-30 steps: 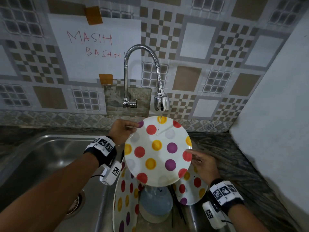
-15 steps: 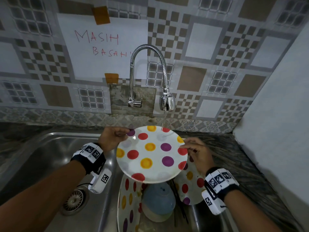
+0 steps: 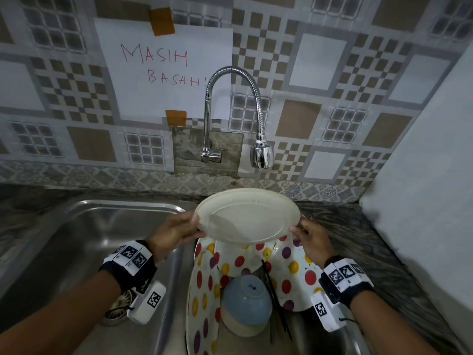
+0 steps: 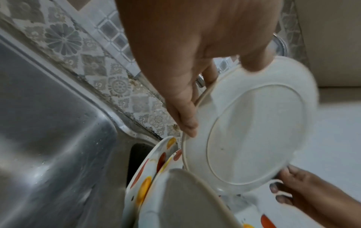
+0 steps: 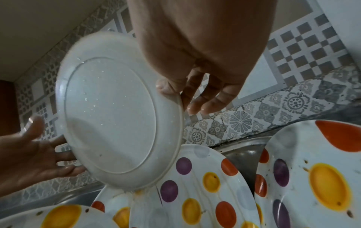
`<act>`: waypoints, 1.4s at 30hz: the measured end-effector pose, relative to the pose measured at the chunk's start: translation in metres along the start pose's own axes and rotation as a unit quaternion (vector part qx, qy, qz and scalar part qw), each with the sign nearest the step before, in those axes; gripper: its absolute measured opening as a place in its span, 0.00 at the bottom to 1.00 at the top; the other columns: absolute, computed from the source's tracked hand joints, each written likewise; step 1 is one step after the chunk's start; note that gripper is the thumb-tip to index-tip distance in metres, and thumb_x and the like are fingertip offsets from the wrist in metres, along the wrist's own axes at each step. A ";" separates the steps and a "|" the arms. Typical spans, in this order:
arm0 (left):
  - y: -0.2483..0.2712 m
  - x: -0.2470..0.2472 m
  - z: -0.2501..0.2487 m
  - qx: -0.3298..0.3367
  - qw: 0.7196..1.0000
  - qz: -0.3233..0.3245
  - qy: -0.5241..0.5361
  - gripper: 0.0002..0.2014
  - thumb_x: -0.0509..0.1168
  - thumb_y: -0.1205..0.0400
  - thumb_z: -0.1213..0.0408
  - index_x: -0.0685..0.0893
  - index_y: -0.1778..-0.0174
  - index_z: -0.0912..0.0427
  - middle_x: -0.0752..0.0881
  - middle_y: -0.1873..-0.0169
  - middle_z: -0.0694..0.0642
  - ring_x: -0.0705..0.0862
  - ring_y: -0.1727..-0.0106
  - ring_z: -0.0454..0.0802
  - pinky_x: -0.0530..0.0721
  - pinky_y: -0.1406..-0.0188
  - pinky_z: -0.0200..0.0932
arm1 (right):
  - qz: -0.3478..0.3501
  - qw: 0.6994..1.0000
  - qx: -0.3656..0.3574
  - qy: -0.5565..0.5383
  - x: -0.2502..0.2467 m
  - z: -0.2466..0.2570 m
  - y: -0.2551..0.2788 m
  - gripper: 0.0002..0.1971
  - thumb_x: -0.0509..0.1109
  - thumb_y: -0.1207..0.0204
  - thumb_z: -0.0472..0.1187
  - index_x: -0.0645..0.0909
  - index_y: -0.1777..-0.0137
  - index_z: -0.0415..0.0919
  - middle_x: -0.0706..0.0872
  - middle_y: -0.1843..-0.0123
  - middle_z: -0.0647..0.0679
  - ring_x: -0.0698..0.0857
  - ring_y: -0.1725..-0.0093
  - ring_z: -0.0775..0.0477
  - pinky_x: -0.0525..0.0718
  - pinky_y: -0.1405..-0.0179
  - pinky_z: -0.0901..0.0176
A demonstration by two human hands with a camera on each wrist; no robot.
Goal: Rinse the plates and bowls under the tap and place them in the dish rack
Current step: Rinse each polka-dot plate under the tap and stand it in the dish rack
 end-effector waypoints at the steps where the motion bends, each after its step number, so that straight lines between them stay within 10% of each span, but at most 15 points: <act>1: 0.000 0.004 -0.002 0.016 0.999 0.008 -0.031 0.20 0.73 0.25 0.51 0.86 0.39 0.51 0.89 0.42 0.58 0.86 0.38 0.56 0.85 0.38 0.53 | -0.003 1.000 0.002 0.001 0.000 0.002 0.002 0.08 0.67 0.20 0.34 0.81 0.56 0.49 0.86 0.63 0.50 0.83 0.67 0.65 0.78 0.67 0.77; 6: -0.005 0.012 -0.010 0.070 0.993 -0.012 -0.099 0.20 0.78 0.34 0.44 0.91 0.48 0.47 0.91 0.49 0.52 0.88 0.45 0.47 0.85 0.45 0.42 | -0.018 0.999 0.000 0.028 -0.005 -0.002 0.007 0.13 0.65 0.19 0.38 0.77 0.61 0.58 0.84 0.66 0.55 0.84 0.64 0.55 0.81 0.61 0.61; 11: -0.014 0.018 -0.007 0.058 0.992 -0.029 -0.110 0.16 0.71 0.23 0.65 0.86 0.39 0.52 0.90 0.45 0.54 0.85 0.38 0.61 0.86 0.42 0.60 | -0.032 0.999 0.020 0.019 -0.007 -0.014 0.012 0.08 0.67 0.20 0.44 0.79 0.47 0.60 0.88 0.50 0.50 0.87 0.51 0.46 0.87 0.49 0.41; 16: -0.024 0.039 -0.015 0.049 0.997 -0.005 -0.059 0.26 0.69 0.23 0.76 0.78 0.30 0.51 0.85 0.43 0.49 0.82 0.38 0.52 0.89 0.55 0.46 | -0.070 0.996 0.057 -0.009 -0.014 -0.022 0.018 0.24 0.67 0.20 0.45 0.67 0.32 0.73 0.85 0.38 0.47 0.85 0.40 0.45 0.85 0.42 0.39; 21: -0.034 0.058 -0.015 0.015 0.993 0.029 -0.114 0.29 0.73 0.24 0.66 0.76 0.27 0.42 0.83 0.36 0.53 0.79 0.32 0.53 0.87 0.50 0.69 | -0.085 0.994 0.073 -0.006 -0.030 -0.028 0.028 0.26 0.66 0.19 0.43 0.65 0.23 0.55 0.83 0.36 0.45 0.82 0.39 0.47 0.81 0.39 0.47; 25: -0.045 0.081 -0.022 0.027 0.976 0.041 -0.210 0.27 0.69 0.21 0.69 0.77 0.33 0.32 0.83 0.41 0.58 0.83 0.40 0.52 0.90 0.58 0.63 | -0.096 0.991 0.093 -0.003 -0.040 -0.047 0.035 0.24 0.65 0.19 0.42 0.68 0.25 0.59 0.84 0.37 0.43 0.83 0.40 0.46 0.82 0.38 0.41; 30: -0.057 0.098 -0.032 0.049 0.958 0.054 -0.276 0.29 0.69 0.21 0.68 0.73 0.25 0.42 0.84 0.43 0.51 0.83 0.40 0.49 0.88 0.49 0.62 | -0.093 0.989 0.115 -0.010 -0.040 -0.068 0.046 0.27 0.68 0.21 0.41 0.67 0.37 0.78 0.84 0.37 0.39 0.83 0.43 0.43 0.85 0.44 0.41; 35: -0.056 0.094 -0.039 0.058 0.958 0.063 -0.272 0.31 0.70 0.22 0.71 0.72 0.23 0.47 0.82 0.36 0.50 0.81 0.35 0.46 0.89 0.50 0.44 | -0.093 0.987 0.120 -0.053 -0.027 -0.065 0.053 0.27 0.68 0.21 0.37 0.68 0.29 0.65 0.79 0.32 0.43 0.79 0.34 0.43 0.85 0.41 0.39; 42: -0.039 0.050 -0.022 0.030 0.986 0.036 -0.160 0.32 0.72 0.24 0.73 0.75 0.26 0.47 0.82 0.40 0.58 0.80 0.35 0.56 0.87 0.50 0.68 | -0.071 0.995 0.060 -0.022 -0.011 -0.045 0.039 0.27 0.69 0.22 0.42 0.68 0.35 0.78 0.84 0.41 0.49 0.83 0.42 0.50 0.84 0.40 0.40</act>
Point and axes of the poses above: each hand's wrist, its own y-axis away from the middle knuckle, its own x-axis out of the palm, z = x × y, the point moved 6 cm from there along -y, towards the middle knuckle
